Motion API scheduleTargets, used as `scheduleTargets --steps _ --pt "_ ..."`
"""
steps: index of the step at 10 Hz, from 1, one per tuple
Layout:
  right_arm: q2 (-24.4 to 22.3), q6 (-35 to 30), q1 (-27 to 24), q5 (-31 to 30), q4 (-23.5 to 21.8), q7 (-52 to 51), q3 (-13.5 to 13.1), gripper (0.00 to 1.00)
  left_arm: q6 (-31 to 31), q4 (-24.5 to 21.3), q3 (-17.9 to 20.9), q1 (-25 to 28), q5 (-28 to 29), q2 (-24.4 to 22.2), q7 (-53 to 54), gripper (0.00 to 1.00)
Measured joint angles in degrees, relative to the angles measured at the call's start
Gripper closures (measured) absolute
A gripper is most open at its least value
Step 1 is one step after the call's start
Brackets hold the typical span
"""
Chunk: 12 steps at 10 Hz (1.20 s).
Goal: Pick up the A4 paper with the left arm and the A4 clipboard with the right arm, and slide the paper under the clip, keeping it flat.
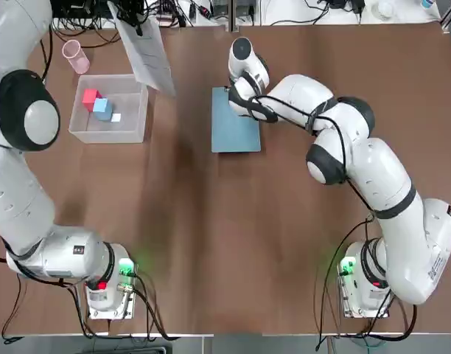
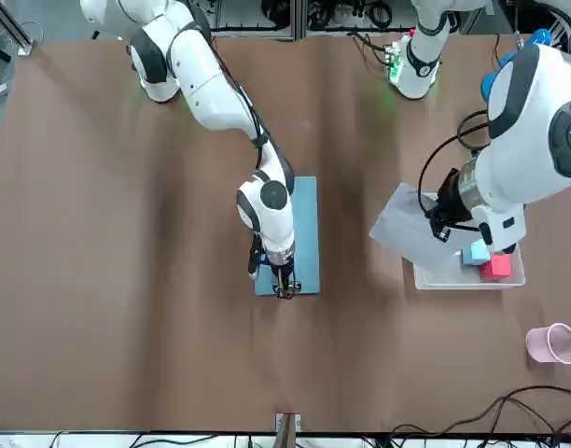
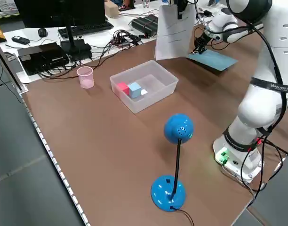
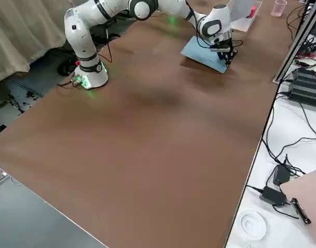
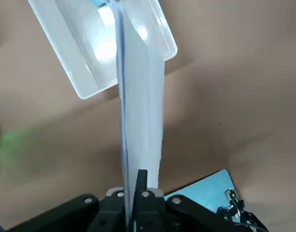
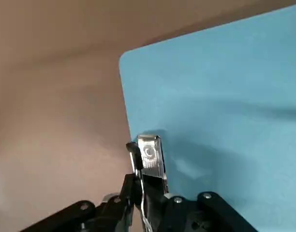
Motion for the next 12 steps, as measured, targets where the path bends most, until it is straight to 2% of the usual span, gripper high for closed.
scheduleTargets --steps 2,3,6,7,9,12 --pt "0.07 0.0 0.13 -0.15 0.01 0.74 -0.41 0.9 0.05 0.0 -0.02 -0.11 0.0 0.15 -0.02 0.99" --pt "0.1 0.0 0.2 -0.56 0.01 0.89 -0.44 0.81 0.08 0.01 -0.05 -0.12 0.0 0.15 -0.02 0.99" --pt "0.3 -0.01 0.39 -0.94 0.01 0.99 -0.43 0.35 0.45 0.01 -0.38 -0.12 -1.16 0.16 -0.02 0.99" --pt "0.32 -0.11 0.37 -0.94 0.01 0.99 -0.53 0.15 1.34 0.01 -0.43 -0.12 -1.19 0.16 -0.61 0.99" --pt "0.32 -0.7 0.23 -0.94 0.04 1.0 -0.68 0.13 4.97 -0.01 -0.55 -0.41 -1.33 0.17 -6.74 0.99" --pt "0.25 -5.18 0.18 -0.94 1.0 0.38 -0.6 0.13 8.35 -0.01 -0.71 -0.78 -1.34 0.17 -13.82 0.99"
